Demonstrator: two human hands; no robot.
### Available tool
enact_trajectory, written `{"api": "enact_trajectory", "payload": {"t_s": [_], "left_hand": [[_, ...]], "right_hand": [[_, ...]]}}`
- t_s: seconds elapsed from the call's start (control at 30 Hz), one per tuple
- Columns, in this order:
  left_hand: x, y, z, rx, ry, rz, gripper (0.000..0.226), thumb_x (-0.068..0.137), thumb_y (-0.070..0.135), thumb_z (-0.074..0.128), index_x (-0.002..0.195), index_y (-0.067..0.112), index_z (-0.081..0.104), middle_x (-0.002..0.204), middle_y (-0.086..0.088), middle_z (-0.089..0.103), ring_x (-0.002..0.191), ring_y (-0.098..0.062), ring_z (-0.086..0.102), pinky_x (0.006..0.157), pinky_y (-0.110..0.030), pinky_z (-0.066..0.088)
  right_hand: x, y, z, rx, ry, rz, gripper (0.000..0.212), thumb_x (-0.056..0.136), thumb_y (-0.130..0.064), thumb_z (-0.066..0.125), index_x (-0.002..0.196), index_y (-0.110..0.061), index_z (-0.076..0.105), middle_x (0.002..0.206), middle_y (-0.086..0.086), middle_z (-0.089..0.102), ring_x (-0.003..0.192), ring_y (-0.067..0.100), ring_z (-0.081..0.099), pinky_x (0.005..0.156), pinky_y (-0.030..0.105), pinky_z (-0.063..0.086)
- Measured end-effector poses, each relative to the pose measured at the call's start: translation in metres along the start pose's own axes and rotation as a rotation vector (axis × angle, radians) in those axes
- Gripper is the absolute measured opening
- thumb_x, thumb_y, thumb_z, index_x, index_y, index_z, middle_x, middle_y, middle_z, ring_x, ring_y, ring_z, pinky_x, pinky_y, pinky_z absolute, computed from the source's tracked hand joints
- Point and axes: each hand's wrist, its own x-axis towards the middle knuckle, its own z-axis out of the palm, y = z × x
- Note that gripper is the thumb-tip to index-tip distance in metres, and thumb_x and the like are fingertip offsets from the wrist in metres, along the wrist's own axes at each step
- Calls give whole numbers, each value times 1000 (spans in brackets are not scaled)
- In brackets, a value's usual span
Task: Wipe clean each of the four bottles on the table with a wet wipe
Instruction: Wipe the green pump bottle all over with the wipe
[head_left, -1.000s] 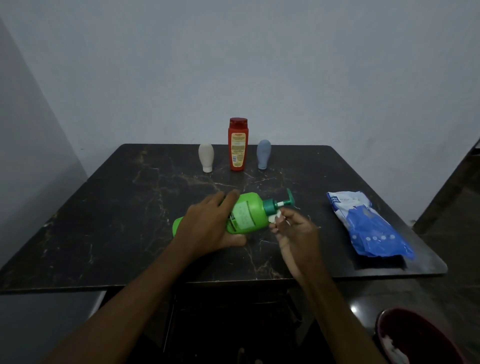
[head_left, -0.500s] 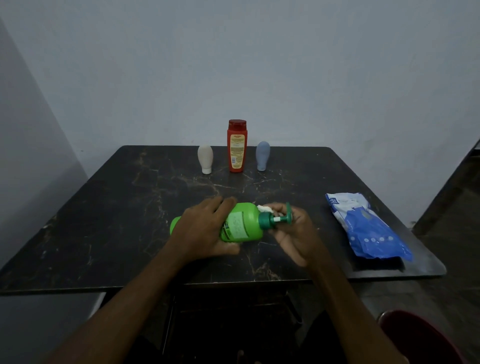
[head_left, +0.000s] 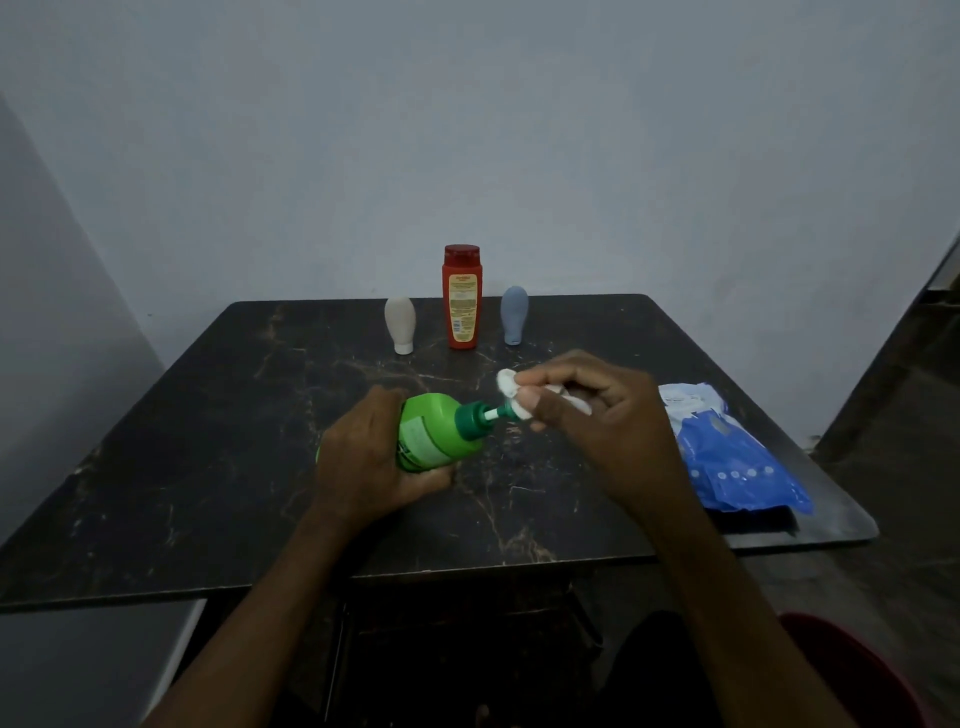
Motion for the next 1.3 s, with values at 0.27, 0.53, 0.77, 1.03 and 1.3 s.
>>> {"api": "enact_trajectory", "payload": {"t_s": [0.27,0.53,0.77,1.03,1.3], "left_hand": [[3,-2,-2,-54,18,-22,69,66,65,78,107,14,56,91,-2,63,72,-16,62,58,-33,52],[3,-3,-1,-44,8,-45,70,65,66,78,107,14,57,93,-1,63,74,-18,63,59,-38,54],[2,-5,-1,-40,10,-50,70,66,67,80,107,14,58,94,1,61,75,-15,61,60,-35,53],[4,-4,-2,-82,5,-61,71,66,68,78,111,17,57,97,1,63,77,-16,64,62,-38,55],[4,-4,-2,-66,-13,-55,71,66,68,77,110,16,57,95,1,63,76,-16,63,60,-38,54]], "right_hand": [[11,-1,10,-345,50,-26,7,88,-20,70,92,-15,70,87,-10,67,79,7,63,65,17,48],[9,-2,14,-361,109,-22,14,89,-26,68,95,-14,71,87,-7,70,80,5,64,64,10,47],[-3,0,14,-292,44,-98,7,89,-16,70,94,-12,70,88,-9,69,81,12,66,67,23,54],[3,3,4,-326,-22,-173,23,86,-8,72,109,-12,73,102,-2,71,93,9,67,79,18,53],[13,0,2,-226,0,-58,10,86,-17,72,94,-12,75,88,-4,72,79,9,68,67,16,52]]}}
